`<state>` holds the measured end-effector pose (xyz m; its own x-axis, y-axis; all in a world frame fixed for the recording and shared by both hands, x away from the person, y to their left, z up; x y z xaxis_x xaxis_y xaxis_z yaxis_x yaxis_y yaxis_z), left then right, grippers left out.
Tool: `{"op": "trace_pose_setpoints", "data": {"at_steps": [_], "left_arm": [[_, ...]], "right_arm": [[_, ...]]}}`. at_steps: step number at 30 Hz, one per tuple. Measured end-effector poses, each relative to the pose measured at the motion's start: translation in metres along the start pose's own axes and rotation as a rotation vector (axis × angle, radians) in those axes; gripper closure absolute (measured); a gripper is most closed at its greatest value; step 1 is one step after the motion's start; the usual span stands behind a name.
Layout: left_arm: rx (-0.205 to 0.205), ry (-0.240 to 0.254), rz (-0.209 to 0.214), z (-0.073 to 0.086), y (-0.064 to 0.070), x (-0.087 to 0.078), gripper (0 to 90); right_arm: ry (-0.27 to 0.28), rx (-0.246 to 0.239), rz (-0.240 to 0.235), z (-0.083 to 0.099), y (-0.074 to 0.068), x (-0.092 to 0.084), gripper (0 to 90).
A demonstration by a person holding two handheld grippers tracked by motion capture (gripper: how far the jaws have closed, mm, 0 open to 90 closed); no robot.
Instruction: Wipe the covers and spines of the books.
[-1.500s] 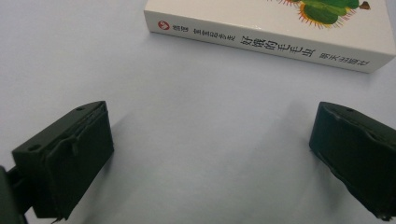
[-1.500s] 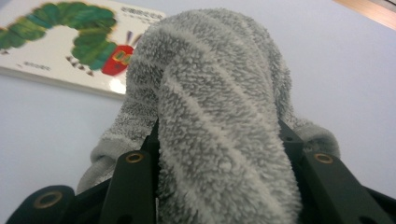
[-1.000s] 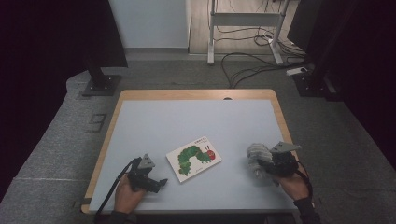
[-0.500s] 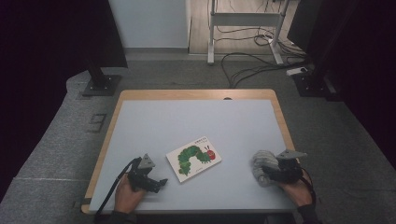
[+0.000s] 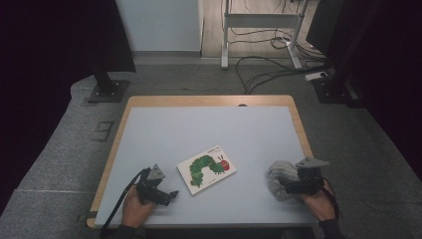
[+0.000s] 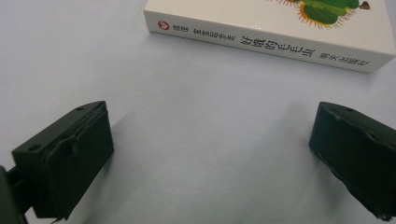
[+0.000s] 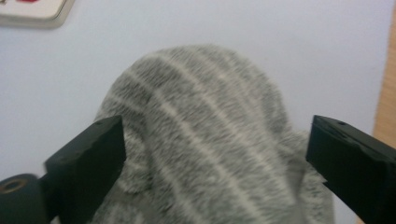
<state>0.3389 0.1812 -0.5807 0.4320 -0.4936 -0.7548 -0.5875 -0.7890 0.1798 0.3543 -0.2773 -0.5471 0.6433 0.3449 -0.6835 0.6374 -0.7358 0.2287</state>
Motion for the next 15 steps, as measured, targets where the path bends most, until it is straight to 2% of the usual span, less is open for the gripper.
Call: {"op": "trace_pose_setpoints", "data": {"at_steps": [9,15], "left_arm": [[0.000,0.000,0.001,0.000,0.000,0.000,0.0],[0.000,0.000,0.000,0.000,0.000,0.000,0.0]], "right_arm": [[0.010,-0.028,0.035,-0.015,0.002,-0.005,0.0],[0.014,-0.048,0.024,-0.026,-0.003,-0.003,0.0]]}}
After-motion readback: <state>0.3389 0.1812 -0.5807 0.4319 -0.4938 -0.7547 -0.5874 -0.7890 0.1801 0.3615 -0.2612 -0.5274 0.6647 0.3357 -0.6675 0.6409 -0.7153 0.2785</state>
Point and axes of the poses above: each handheld gripper's, and its own axes: x roughly forward along the jaws, z roughly out of its underside, y roughly to its right, the point moved 7 cm from there along x, roughly forward along the jaws, and after that the axes turned 15 degrees about -x, right-handed, at the moved point
